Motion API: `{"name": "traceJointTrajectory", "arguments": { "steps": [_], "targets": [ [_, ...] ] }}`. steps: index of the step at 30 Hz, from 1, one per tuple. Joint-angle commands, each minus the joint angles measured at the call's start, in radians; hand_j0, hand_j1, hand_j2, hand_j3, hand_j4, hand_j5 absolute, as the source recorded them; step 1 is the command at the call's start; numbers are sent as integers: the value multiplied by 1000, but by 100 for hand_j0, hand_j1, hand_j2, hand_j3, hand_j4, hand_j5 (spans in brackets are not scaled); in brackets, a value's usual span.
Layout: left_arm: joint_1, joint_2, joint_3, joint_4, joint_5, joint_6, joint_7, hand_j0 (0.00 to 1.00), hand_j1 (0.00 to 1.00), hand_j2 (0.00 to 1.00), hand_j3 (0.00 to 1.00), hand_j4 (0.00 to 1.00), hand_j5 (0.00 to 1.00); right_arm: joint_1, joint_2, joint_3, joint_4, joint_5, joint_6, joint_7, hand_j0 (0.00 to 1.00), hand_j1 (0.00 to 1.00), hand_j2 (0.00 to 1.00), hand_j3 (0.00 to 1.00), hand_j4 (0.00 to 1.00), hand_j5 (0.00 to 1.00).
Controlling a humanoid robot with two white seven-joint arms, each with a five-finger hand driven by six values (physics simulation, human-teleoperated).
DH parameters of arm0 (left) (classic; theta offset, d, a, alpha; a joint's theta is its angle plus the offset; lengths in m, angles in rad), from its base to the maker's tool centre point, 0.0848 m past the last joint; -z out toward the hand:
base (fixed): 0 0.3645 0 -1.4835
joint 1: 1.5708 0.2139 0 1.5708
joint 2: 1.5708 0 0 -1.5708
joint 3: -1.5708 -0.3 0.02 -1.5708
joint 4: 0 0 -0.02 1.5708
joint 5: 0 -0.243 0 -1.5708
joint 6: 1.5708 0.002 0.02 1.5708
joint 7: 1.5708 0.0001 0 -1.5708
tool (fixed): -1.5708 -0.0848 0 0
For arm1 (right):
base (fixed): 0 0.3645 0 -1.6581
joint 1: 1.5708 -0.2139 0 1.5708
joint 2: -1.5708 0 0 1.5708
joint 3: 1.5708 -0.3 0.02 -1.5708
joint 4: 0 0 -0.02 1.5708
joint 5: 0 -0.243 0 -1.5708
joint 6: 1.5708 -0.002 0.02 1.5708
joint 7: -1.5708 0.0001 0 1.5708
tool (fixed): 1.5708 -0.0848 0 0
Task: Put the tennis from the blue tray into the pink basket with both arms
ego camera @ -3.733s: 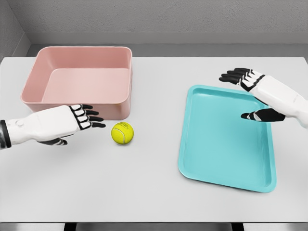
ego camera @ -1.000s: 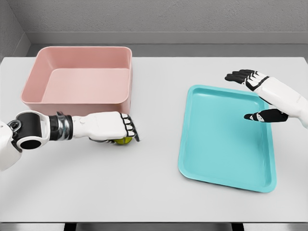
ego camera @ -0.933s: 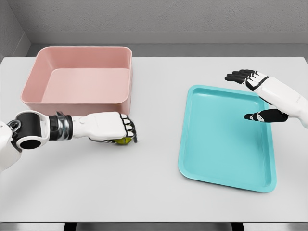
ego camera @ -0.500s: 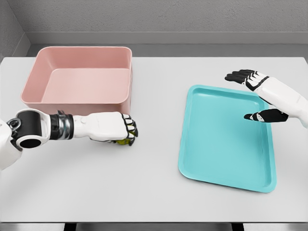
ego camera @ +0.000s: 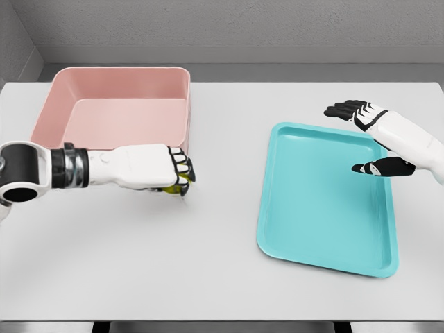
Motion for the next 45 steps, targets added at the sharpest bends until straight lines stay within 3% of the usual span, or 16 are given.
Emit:
{"name": "traceJointTrajectory", "arguments": {
  "steps": [1,11,30,33,34,36,40,45],
  "targets": [
    [0,8,15,0,21,2,1,50,50,50,50,50,50,0,-1,0,0,-8,3,-1,100,100,100,100,100,100],
    [-40,11,45,25,43,2,1,50,50,50,50,50,50,0,-1,0,-2,-9,3,-1,100,100,100,100,100,100],
    [-184,-3,58,304,69,2,1,51,51,51,51,51,51,0,-1,0,-3,-9,3,-1,100,100,100,100,100,100],
    [-202,-12,67,364,69,2,3,57,57,57,57,57,57,0,-1,0,-3,-9,3,-1,100,100,100,100,100,100],
    [-209,-13,78,390,70,2,6,68,68,68,68,68,68,0,-1,0,-3,-9,3,-1,100,100,100,100,100,100],
    [-213,-13,85,425,113,2,10,100,100,100,100,100,100,0,-1,0,-3,-9,3,-1,100,100,100,100,100,100],
    [-213,-10,88,444,130,2,10,100,100,100,100,100,100,0,-1,0,-3,-9,3,-1,100,100,100,100,100,100],
    [-204,40,95,445,219,2,10,100,100,100,100,100,100,0,-1,0,-2,-9,3,-1,100,100,100,100,100,100]
  ]
}}
